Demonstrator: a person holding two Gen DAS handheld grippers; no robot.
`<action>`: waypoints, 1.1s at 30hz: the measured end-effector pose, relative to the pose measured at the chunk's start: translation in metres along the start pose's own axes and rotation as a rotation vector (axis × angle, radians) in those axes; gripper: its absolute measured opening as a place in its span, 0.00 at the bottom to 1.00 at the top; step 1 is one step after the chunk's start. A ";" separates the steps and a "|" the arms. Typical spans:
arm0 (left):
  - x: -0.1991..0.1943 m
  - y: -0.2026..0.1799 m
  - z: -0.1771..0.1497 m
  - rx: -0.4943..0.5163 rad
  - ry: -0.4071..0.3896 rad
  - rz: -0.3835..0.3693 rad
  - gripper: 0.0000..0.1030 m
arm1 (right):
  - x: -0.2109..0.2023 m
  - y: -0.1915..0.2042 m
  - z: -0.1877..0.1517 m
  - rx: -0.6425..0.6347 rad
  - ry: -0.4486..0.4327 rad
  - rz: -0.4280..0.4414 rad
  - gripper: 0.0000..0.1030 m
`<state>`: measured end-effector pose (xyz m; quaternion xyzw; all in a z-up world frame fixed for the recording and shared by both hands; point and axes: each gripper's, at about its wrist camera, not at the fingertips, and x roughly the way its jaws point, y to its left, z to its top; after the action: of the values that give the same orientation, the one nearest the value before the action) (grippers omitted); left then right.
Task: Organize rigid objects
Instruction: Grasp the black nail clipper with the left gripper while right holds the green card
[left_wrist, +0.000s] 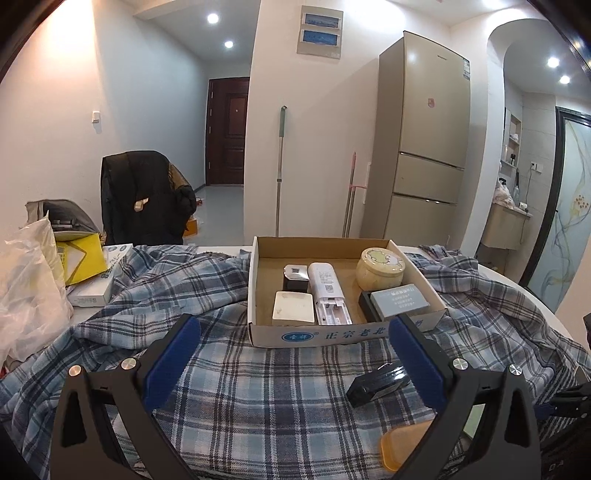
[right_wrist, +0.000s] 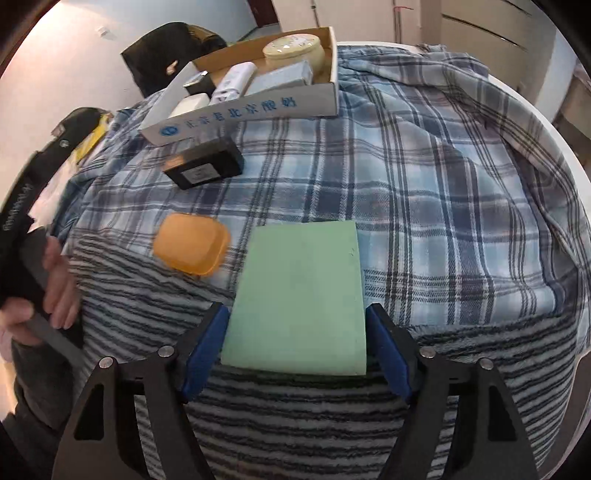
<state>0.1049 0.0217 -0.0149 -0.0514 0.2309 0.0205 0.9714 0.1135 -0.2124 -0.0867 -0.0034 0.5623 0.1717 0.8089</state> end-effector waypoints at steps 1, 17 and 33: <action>-0.001 0.000 0.000 0.000 -0.006 0.000 1.00 | -0.001 0.001 0.001 0.006 -0.002 -0.008 0.73; -0.009 -0.006 0.004 0.035 -0.007 -0.012 1.00 | -0.022 0.024 0.018 -0.110 -0.193 -0.246 0.67; 0.056 -0.053 0.009 0.259 0.402 -0.394 0.57 | -0.042 -0.026 0.041 0.058 -0.364 -0.112 0.67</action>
<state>0.1622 -0.0292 -0.0275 0.0258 0.4046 -0.2082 0.8901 0.1450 -0.2401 -0.0384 0.0198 0.4106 0.1077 0.9052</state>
